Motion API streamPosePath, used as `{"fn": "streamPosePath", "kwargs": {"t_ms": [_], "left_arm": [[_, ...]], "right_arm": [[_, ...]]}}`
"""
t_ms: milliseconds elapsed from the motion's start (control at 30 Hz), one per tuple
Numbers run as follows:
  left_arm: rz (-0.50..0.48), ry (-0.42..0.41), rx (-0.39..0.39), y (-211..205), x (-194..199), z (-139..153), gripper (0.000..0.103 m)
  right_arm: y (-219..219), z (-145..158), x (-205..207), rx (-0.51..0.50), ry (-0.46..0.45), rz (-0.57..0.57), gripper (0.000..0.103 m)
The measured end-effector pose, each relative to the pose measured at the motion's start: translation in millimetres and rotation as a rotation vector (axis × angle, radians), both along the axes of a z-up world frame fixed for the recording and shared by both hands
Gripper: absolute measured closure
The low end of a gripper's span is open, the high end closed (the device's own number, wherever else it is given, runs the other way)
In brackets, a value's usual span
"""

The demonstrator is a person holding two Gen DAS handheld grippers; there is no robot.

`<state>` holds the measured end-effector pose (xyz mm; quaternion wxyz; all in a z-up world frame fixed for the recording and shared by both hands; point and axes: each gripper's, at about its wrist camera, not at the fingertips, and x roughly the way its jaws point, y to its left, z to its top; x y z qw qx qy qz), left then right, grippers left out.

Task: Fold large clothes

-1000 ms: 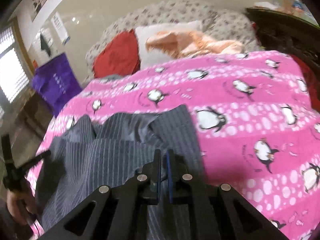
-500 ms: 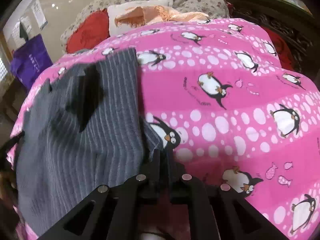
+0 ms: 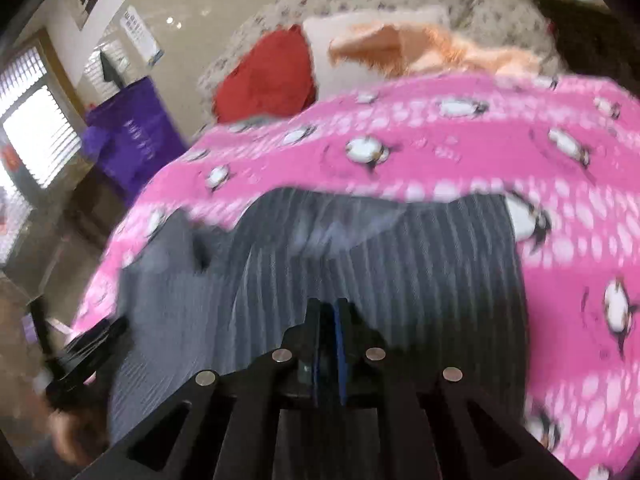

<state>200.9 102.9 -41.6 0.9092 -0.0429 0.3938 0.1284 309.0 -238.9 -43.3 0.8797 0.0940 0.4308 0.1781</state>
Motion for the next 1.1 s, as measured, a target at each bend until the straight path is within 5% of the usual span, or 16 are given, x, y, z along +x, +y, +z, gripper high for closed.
{"fn": "streamPosePath", "kwargs": {"t_ms": [233,433,533,633,733,900,1100], "left_arm": [[0.001,0.010,0.018,-2,3,-1,0.047],[-0.006,0.012,-0.003,-1,3,-1,0.045],[-0.066,0.060,-0.068,5,-2,7,0.044],[-0.114,0.000,-0.123,19,-53,40,0.044],[-0.095,-0.012,-0.029,22,-102,52,0.044],[-0.010,0.147,0.029,32,-138,-8,0.044],[0.018,0.008,-0.129,55,-166,-19,0.043]], "right_arm": [[0,-25,-3,0.000,-0.071,-0.010,0.098],[16,27,-64,-0.154,-0.131,-0.002,0.097],[26,44,-109,-0.122,-0.137,0.077,0.093],[31,43,-153,-0.111,-0.114,0.120,0.093],[27,25,-191,-0.163,-0.110,0.100,0.093],[27,-33,-211,-0.279,-0.122,0.057,0.077],[14,-38,-216,-0.214,-0.158,0.046,0.075]]}}
